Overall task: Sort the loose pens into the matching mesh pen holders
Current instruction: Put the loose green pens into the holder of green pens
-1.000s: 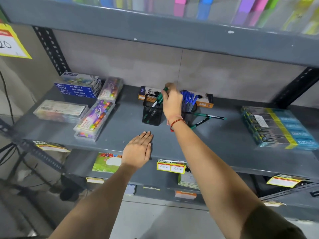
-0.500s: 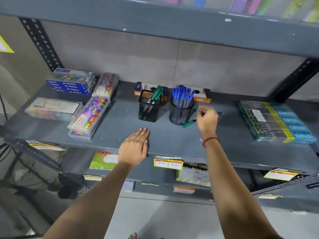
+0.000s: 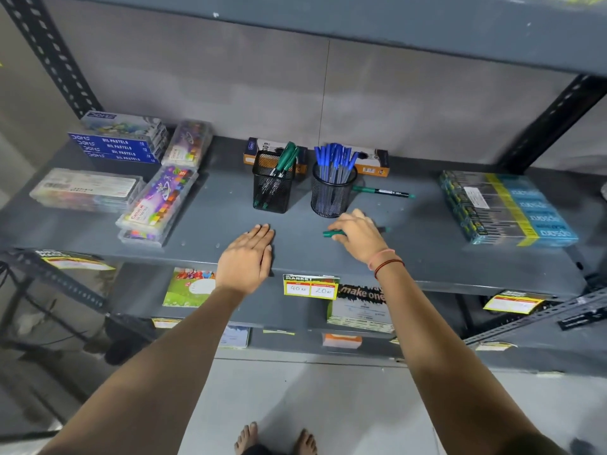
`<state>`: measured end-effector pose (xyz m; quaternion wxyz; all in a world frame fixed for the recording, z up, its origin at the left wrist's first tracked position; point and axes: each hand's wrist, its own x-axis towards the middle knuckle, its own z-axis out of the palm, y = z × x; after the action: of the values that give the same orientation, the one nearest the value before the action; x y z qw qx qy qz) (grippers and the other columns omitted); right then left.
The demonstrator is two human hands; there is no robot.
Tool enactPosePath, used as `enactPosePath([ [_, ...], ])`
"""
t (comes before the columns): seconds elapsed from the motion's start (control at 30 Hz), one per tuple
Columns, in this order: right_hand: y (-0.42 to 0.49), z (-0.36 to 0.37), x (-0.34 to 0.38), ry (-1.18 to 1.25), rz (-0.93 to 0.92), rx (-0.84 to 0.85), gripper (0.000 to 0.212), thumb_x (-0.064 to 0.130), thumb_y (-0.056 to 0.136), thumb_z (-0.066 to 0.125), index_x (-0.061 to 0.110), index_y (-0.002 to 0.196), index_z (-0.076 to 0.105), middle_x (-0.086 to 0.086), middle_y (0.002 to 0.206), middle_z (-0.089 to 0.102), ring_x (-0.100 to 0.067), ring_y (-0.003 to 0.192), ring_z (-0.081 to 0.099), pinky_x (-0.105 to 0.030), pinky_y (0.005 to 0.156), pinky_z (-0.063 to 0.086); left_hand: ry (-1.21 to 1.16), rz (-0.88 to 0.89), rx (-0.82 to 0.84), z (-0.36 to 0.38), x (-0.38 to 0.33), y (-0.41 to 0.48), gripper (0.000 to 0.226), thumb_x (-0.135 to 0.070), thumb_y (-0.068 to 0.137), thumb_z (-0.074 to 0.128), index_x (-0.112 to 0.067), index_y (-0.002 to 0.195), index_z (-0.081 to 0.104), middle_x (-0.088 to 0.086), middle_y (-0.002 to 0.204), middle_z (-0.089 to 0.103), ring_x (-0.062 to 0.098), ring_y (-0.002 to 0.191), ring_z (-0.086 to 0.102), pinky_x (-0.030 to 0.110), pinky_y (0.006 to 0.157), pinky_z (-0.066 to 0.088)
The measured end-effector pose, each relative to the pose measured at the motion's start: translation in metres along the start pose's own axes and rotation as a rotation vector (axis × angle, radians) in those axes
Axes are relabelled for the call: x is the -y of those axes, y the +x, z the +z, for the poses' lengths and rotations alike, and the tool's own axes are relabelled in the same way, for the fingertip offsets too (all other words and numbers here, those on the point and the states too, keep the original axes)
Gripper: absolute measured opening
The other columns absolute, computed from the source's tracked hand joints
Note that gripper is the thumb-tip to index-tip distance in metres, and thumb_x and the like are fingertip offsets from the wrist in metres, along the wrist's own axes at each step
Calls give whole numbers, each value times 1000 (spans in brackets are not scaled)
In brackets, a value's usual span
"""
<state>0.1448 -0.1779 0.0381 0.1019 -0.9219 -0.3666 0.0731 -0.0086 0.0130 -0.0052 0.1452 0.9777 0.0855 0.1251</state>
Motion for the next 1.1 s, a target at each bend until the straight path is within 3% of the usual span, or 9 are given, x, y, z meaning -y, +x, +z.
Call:
enactPosePath([
  [0.17,6,-33,29,615,144,-327,24,9,94,55,2,115,63,-16,111,68,-29,107,61,-37,102,46,13,-4,11,0,0,0,46,-27,92,31,-7,128,52,11,136,52,24,129,45,36,109,30],
  [0.23,17,-55,43,821,186,-515,28,7,94,55,3,122,57,-6,90,68,-20,90,63,-30,94,49,21,0,24,-3,-2,2,52,-32,92,25,-7,128,51,12,136,52,25,129,45,38,109,31],
  [0.33,39,-84,65,915,138,-783,27,5,93,55,7,119,55,8,76,60,-11,68,58,-17,71,52,28,-2,34,-5,-4,2,57,-35,90,20,-7,128,51,12,136,52,26,129,45,40,108,33],
  [0.4,55,-95,80,893,87,-890,26,1,91,55,6,117,56,-4,79,68,-14,67,60,-10,62,47,30,-10,42,-5,-4,1,57,-35,90,19,-8,129,51,11,136,52,26,129,44,40,108,33],
  [0.47,70,-96,93,864,69,-915,26,-1,90,55,3,116,57,-17,85,72,-22,71,63,-10,64,47,29,-19,56,-5,-4,1,58,-35,90,18,-8,130,50,10,137,52,25,130,43,40,109,33],
  [0.57,88,-81,105,791,131,-837,23,0,90,56,-1,114,57,-23,90,72,-32,83,68,-31,75,49,31,-25,69,-6,-4,3,59,-35,90,17,-8,131,48,10,138,50,26,131,41,41,109,32],
  [0.8,103,-54,107,678,188,-474,17,4,91,56,-2,106,63,-25,101,71,-34,95,68,-39,89,56,35,-28,72,-7,-2,4,56,-34,90,21,-7,129,51,10,135,53,29,129,44,44,106,36],
  [1.0,89,-87,45,598,191,-826,14,-2,85,55,-3,83,69,-23,86,72,-33,77,68,-23,64,44,39,-25,69,-7,-3,6,54,-33,89,23,-7,127,53,10,133,55,29,126,47,44,105,37],
  [1.1,84,-83,-5,530,389,-865,17,-2,85,52,-2,90,68,-25,95,70,-37,87,67,-34,74,51,41,-25,64,-7,-3,5,53,-32,89,25,-7,126,54,10,132,56,29,125,48,44,104,38],
])
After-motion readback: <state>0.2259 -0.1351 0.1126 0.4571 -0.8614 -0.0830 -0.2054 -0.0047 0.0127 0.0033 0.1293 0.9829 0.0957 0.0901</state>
